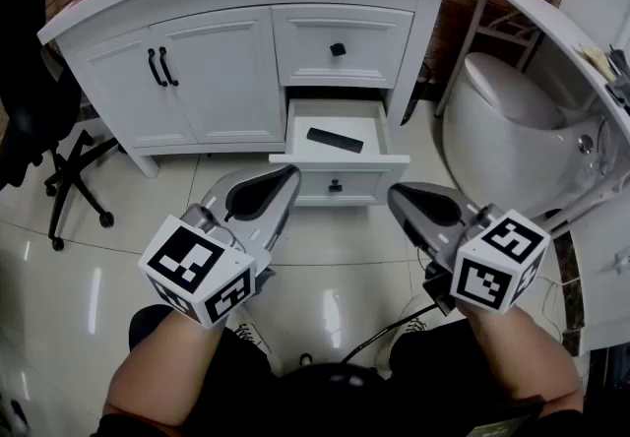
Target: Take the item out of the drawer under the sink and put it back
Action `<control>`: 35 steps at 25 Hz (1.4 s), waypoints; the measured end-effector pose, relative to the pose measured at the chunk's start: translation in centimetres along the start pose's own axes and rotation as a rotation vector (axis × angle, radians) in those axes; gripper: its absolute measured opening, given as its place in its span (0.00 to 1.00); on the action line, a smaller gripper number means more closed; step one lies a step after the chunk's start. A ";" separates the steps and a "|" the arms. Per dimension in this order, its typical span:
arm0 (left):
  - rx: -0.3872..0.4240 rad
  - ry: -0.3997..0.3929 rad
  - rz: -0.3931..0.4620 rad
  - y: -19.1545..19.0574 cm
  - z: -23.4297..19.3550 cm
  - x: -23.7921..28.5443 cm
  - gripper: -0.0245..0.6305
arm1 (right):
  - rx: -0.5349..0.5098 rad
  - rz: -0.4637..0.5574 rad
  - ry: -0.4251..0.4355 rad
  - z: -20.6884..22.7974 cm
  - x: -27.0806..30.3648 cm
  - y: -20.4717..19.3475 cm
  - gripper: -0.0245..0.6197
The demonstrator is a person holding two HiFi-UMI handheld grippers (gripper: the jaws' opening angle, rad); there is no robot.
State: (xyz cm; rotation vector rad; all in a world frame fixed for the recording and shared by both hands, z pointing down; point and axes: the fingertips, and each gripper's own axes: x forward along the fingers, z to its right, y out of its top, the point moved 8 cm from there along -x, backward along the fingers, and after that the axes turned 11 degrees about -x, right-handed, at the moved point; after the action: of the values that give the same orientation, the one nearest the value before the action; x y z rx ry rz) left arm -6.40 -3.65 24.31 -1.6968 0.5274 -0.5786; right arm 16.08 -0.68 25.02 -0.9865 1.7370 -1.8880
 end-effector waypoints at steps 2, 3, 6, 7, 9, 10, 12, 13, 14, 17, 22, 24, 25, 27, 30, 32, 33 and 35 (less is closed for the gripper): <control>-0.005 -0.004 0.003 0.1 0.0 0.2 0.05 | 0.010 0.003 0.002 0.1 0.0 0.0 0.05; -0.006 -0.006 0.005 0.1 0.1 0.2 0.05 | 0.014 0.004 0.004 0.1 0.1 0.0 0.05; -0.002 -0.011 0.004 0.1 0.1 0.5 0.05 | 0.022 0.009 0.014 0.1 0.3 0.1 0.05; 0.001 -0.011 0.001 0.0 0.0 0.6 0.05 | 0.021 0.010 0.017 0.1 0.4 0.2 0.05; 0.007 -0.007 -0.006 -0.1 -0.3 0.9 0.05 | 0.012 0.008 0.020 0.3 0.6 0.3 0.05; 0.007 -0.006 -0.007 -0.1 -0.4 1.0 0.05 | 0.007 0.007 0.019 0.5 0.7 0.3 0.05; 0.005 -0.005 -0.007 -0.1 -0.7 1.3 0.05 | 0.007 0.004 0.016 0.9 0.9 0.3 0.05; 0.004 -0.005 -0.007 -0.1 -0.7 1.4 0.05 | 0.010 0.000 0.018 1.0 1.1 0.2 0.05; 0.002 -0.005 -0.007 -0.1 -0.8 1.6 0.05 | 0.012 -0.005 0.024 1.0 1.3 0.2 0.05; -0.005 -0.009 -0.010 -0.2 -1.1 2.2 0.05 | 0.009 -0.015 0.046 0.9 1.9 0.2 0.05; -0.001 -0.011 -0.025 -0.5 -2.0 3.2 0.05 | -0.019 -0.049 0.066 1.4 3.3 -0.5 0.05; -0.006 -0.003 -0.027 -0.7 -2.8 3.7 0.05 | -0.028 -0.060 0.067 2.1 3.9 -0.8 0.05; -0.009 0.001 -0.029 -0.7 -3.3 3.9 0.05 | -0.032 -0.062 0.064 2.5 4.1 -0.9 0.05; -0.015 0.008 -0.032 -0.8 -4.1 4.6 0.05 | -0.034 -0.061 0.055 3.4 4.7 -1.1 0.06; -0.018 0.010 -0.042 -1.2 -5.5 5.8 0.05 | -0.045 -0.064 0.042 4.7 5.8 -1.2 0.07; -0.023 0.010 -0.054 -1.5 -6.2 6.4 0.05 | -0.054 -0.068 0.043 5.3 6.5 -1.3 0.08; -0.027 0.009 -0.058 -1.6 -6.4 6.7 0.05 | -0.054 -0.068 0.046 5.6 6.8 -1.3 0.10; -0.032 0.006 -0.062 -1.6 -6.7 7.0 0.05 | -0.051 -0.072 0.057 5.9 7.4 -1.3 0.10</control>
State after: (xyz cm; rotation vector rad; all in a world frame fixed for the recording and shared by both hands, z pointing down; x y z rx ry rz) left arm -5.18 -12.76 27.66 -1.7475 0.4925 -0.6226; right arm 15.54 -9.73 27.93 -1.0363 1.8126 -1.9428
